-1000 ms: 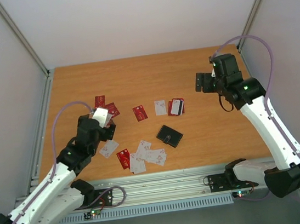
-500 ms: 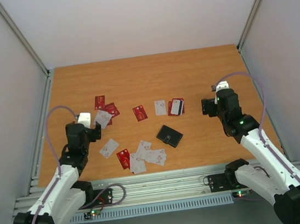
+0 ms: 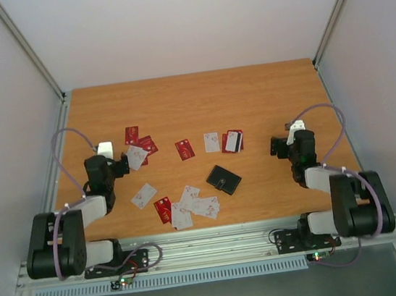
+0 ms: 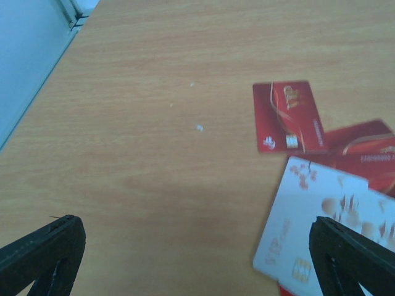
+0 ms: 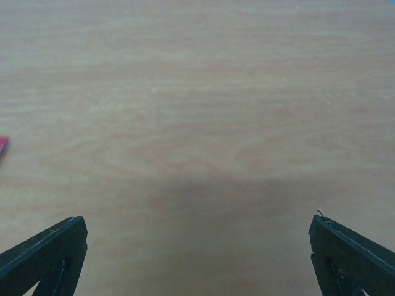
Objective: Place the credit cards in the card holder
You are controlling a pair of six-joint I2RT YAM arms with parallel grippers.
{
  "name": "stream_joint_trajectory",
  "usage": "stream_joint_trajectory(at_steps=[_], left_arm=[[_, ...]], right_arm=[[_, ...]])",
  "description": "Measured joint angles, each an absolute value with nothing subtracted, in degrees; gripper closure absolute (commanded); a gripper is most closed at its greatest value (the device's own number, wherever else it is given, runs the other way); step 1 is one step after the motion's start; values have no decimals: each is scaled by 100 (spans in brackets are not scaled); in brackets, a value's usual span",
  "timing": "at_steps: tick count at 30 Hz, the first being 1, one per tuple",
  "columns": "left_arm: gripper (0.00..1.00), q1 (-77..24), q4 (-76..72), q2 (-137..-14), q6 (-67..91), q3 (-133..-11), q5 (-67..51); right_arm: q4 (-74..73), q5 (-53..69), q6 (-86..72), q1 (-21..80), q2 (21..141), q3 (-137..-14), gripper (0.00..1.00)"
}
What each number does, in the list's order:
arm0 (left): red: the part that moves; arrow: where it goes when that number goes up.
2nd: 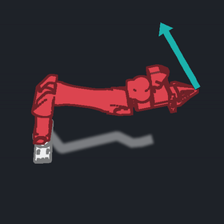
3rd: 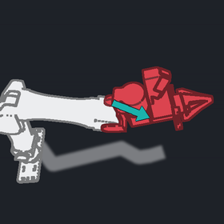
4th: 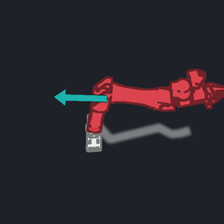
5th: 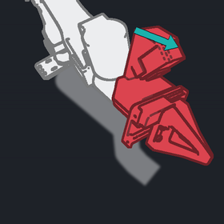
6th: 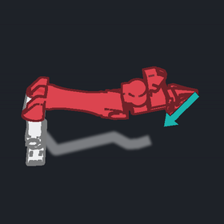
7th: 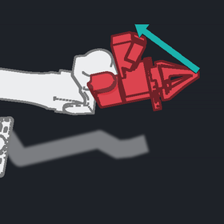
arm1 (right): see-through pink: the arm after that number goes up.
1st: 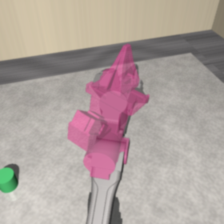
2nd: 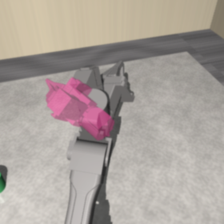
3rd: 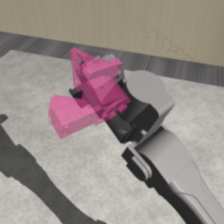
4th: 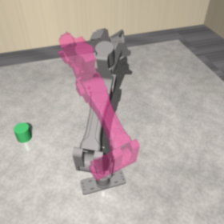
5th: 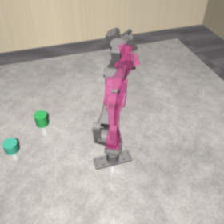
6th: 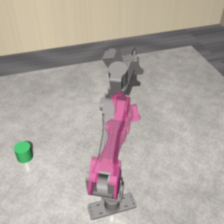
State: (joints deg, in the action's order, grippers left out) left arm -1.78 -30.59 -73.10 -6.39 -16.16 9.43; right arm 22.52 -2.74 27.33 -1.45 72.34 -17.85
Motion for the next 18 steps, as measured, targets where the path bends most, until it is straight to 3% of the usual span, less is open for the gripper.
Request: stream_joint_trajectory(at_steps=[7,15,18], left_arm=[[1,226,-3308,-7671,-427,-2163,351],[1,331,-3857,-7697,-34,-1959,-110],[1,336,-4687,-8160,130,-1850,-213]], right_arm=[[4803,475,2700,-311,8989,-1793,1],[4737,764,2700,-322,9142,-2314,2],[4713,696,2683,-322,9142,-2392,1]])
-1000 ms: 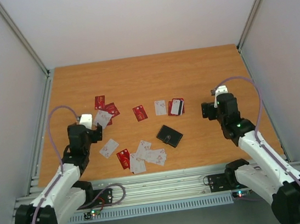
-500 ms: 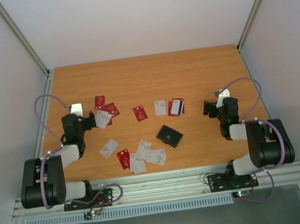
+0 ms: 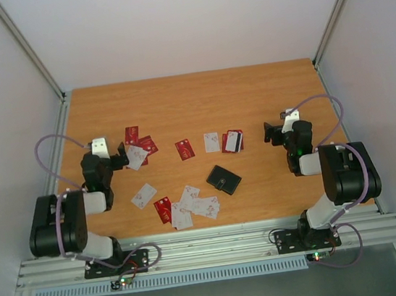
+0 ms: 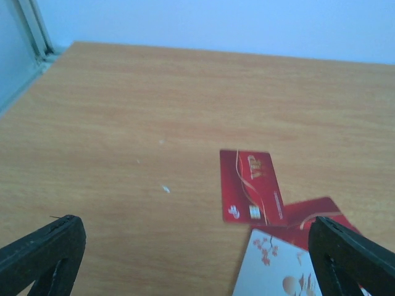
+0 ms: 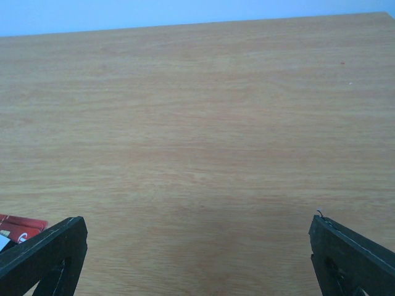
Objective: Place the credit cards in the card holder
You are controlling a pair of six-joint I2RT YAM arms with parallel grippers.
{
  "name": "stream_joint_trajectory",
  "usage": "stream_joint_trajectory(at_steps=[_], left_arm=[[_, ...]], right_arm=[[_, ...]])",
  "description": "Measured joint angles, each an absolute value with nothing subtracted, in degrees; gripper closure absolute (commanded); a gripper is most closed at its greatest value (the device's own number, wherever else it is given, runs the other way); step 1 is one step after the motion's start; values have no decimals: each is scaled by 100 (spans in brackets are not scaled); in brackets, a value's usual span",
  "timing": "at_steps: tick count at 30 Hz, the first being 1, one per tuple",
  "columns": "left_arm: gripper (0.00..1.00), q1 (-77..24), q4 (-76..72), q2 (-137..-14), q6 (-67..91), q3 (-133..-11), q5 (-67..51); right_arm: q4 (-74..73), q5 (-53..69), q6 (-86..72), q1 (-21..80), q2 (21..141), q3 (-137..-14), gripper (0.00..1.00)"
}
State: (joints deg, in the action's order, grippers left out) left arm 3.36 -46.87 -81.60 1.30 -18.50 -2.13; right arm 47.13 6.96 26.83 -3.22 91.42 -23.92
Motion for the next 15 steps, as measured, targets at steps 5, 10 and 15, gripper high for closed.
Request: stream_joint_trajectory(at_steps=[5,10,15], left_arm=[[1,338,-5299,-8943,252,-1638,-357],[1,336,-5358,-8941,261,-1837,-388],[1,314,-5293,-8941,257,-1992,-386]], right_arm=[[4665,639,2665,-322,9144,-2392,2],[4663,620,2663,-322,9144,-2392,1],[4663,613,2663,-322,9144,-2392,2]])
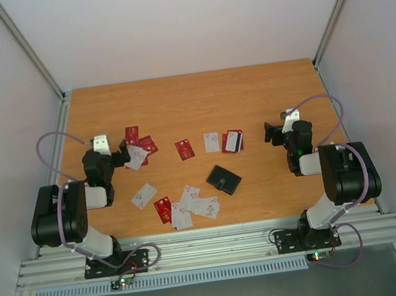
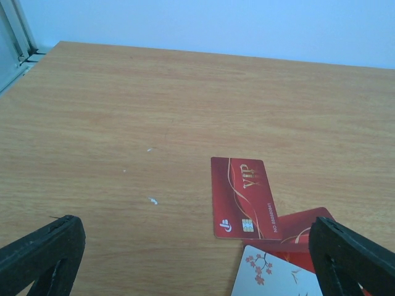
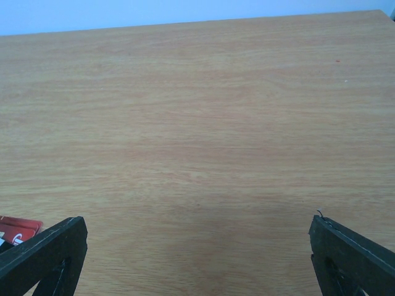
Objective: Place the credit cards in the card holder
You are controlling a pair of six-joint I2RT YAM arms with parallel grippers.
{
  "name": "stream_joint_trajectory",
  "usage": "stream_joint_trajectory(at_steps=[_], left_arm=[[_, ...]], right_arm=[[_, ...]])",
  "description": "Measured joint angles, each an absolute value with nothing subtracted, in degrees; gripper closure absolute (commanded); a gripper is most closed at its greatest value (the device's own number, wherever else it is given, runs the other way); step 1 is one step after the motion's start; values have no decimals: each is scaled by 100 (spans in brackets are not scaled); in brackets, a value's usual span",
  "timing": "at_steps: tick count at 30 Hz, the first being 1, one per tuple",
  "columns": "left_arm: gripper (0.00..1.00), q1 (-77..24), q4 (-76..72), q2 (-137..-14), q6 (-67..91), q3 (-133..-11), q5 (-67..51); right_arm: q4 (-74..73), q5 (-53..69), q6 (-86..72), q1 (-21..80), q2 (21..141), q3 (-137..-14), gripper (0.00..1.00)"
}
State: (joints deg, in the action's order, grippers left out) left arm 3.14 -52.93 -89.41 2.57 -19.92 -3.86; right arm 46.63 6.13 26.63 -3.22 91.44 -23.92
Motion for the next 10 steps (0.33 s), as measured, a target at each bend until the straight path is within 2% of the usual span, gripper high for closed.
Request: stream_joint_trajectory(at_steps=[10], left_arm=[[1,285,-5179,-8941,235,-2091,-447]], right_arm=[[4665,648,2668,-316,9144,-2392,1]])
